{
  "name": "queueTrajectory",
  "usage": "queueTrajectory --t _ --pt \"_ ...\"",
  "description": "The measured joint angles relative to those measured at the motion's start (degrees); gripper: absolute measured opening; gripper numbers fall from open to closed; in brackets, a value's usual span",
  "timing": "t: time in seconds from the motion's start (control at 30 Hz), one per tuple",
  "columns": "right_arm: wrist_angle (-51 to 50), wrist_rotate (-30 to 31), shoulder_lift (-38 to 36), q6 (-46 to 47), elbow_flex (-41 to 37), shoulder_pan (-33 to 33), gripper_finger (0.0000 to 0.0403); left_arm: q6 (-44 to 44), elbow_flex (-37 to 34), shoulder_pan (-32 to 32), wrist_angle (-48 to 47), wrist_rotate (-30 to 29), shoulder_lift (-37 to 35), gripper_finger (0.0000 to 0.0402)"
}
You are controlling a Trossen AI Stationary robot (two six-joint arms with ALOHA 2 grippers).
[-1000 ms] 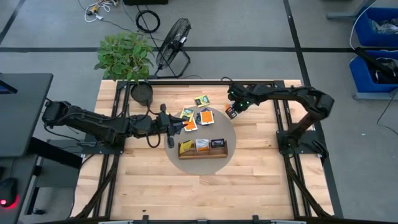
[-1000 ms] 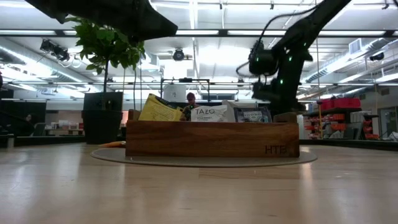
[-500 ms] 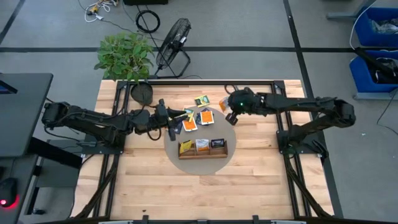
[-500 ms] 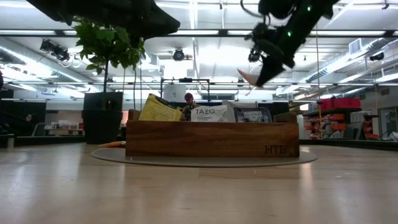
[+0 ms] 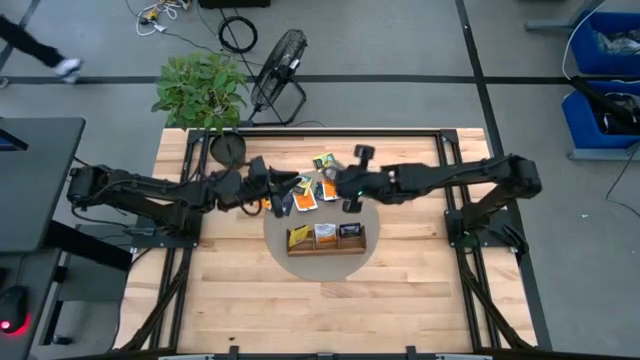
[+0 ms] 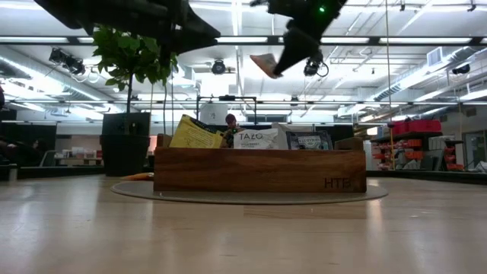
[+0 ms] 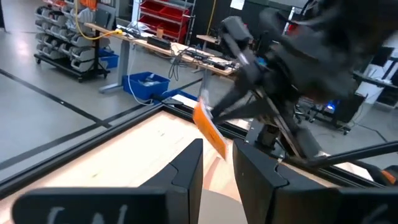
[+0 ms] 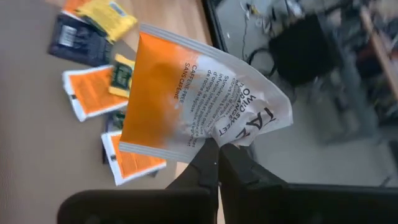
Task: Pick & Place Tea
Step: Put the orange tea bag into the middle section of the wooden organizer
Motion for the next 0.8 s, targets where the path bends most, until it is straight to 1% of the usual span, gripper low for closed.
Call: queueTrajectory --t 0.27,0.47,0.57,0.8 --pt "0.0 4.3 8.9 -10.5 8.1 3.8 0.0 -0.3 0.0 0.6 0.0 1.0 0.0 0.0092" --pt "0.1 4.3 12.4 -12.6 13.9 4.1 0.0 -0.3 0.0 0.6 -0.3 4.1 0.0 0.0098" --pt "0.7 3.3 12.6 -13.0 15.8 4.1 0.0 -0.3 0.0 0.6 -0.5 4.3 0.0 0.012" --pt "0.6 2.1 12.7 -13.8 17.0 5.6 0.0 -0.4 0.0 0.9 -0.2 3.9 0.0 0.0196"
